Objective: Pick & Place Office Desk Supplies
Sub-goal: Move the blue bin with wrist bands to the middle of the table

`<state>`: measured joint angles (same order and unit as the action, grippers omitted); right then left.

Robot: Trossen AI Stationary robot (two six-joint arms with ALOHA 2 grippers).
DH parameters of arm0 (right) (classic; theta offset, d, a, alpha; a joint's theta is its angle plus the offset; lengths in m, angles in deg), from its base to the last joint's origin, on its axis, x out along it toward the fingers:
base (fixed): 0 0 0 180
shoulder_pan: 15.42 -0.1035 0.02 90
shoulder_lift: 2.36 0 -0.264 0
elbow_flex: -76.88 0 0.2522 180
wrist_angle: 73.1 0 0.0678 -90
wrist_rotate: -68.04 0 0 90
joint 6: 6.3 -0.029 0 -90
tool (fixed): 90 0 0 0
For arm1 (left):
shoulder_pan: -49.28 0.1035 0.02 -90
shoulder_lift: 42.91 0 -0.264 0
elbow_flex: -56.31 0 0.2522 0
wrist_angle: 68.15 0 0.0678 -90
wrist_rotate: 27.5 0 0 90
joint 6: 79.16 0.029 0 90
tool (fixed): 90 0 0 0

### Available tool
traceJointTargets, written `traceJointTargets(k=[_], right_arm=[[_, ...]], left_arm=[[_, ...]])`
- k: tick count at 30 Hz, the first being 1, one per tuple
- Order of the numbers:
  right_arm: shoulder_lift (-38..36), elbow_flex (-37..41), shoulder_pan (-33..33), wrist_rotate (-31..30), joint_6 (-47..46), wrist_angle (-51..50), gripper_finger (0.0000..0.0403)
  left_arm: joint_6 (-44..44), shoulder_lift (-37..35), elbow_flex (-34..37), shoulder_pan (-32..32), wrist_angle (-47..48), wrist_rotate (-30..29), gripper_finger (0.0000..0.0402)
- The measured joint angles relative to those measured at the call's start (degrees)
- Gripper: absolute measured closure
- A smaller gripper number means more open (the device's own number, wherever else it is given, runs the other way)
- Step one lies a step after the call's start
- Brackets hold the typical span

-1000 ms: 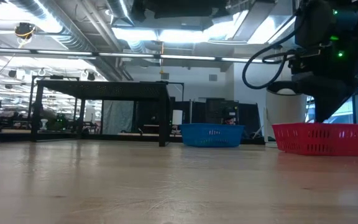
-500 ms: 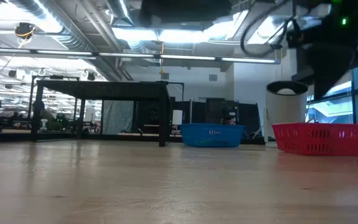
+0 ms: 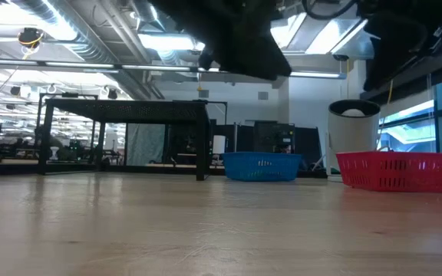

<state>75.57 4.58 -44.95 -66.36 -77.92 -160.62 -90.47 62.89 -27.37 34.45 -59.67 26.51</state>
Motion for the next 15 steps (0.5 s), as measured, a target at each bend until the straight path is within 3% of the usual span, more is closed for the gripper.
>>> traceJointTargets(k=[6,15], right_arm=[[0.0,0.0,-2.9,-8.0,-4.6,0.0,0.0220],[0.0,0.0,-7.5,-15.9,-5.7,-0.2,0.0221]], left_arm=[[0.4,0.0,-8.8,5.1,18.3,0.9,0.0246],[6.3,0.0,-11.1,11.0,19.7,7.2,0.0232]])
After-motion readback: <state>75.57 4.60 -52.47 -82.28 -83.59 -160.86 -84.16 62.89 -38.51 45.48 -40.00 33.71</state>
